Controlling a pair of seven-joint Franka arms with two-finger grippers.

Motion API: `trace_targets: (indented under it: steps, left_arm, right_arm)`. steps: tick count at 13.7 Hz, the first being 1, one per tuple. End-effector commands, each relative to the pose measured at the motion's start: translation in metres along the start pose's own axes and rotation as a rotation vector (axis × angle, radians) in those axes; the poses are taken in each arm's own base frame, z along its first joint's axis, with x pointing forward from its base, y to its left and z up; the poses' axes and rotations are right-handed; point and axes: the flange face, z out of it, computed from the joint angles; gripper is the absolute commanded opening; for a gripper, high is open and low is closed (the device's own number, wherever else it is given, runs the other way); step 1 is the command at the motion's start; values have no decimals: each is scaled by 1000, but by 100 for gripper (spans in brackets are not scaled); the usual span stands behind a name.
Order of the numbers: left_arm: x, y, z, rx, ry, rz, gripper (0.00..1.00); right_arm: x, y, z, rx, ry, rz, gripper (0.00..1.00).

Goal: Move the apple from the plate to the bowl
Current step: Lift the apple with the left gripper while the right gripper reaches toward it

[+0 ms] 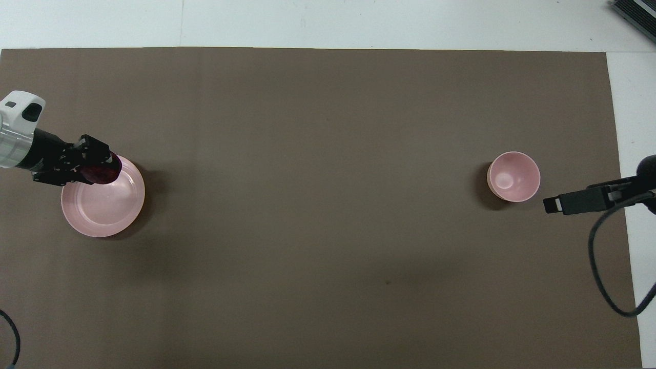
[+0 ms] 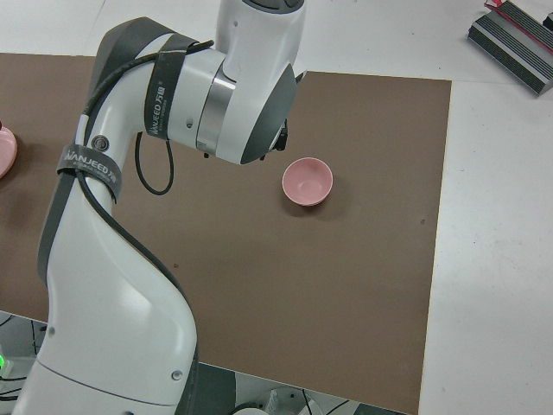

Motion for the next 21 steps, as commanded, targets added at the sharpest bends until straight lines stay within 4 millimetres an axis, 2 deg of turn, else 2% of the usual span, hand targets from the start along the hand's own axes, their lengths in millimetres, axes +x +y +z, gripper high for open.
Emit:
trace_targets:
  steps: [1,3,4,8,10,12,15,17,19,21]
  left_arm:
    - [3,16,0,-18,-23,2,0]
    - [-2,19,4,-13,-63,6,0]
    - [-5,29,7,-10,-74,18,0]
    - [-26,86,25,7,-128,-127,0]
    - [-37,113,32,-49,-170,-241,0]
    - [-53,149,42,-98,-220,-306,0]
    - [-68,185,46,-237,-342,-475,0]
    - [-80,211,49,-285,-403,-543,0]
    - [-94,236,49,-363,-478,-545,0]
    - [-112,262,54,-395,-536,-518,0]
  right_arm:
    - [4,11,7,68,35,-23,100]
    - [5,10,7,67,37,-26,100]
    - [4,11,7,68,37,-22,100]
    - [4,12,6,68,36,-22,100]
    - [4,12,6,68,36,-21,100]
    - [4,12,7,70,33,-21,100]
    - [1,15,7,114,32,-8,100]
    - [-1,33,16,211,51,-12,100]
    - [1,37,27,290,59,-25,100]
    - [3,51,50,400,70,-58,100]
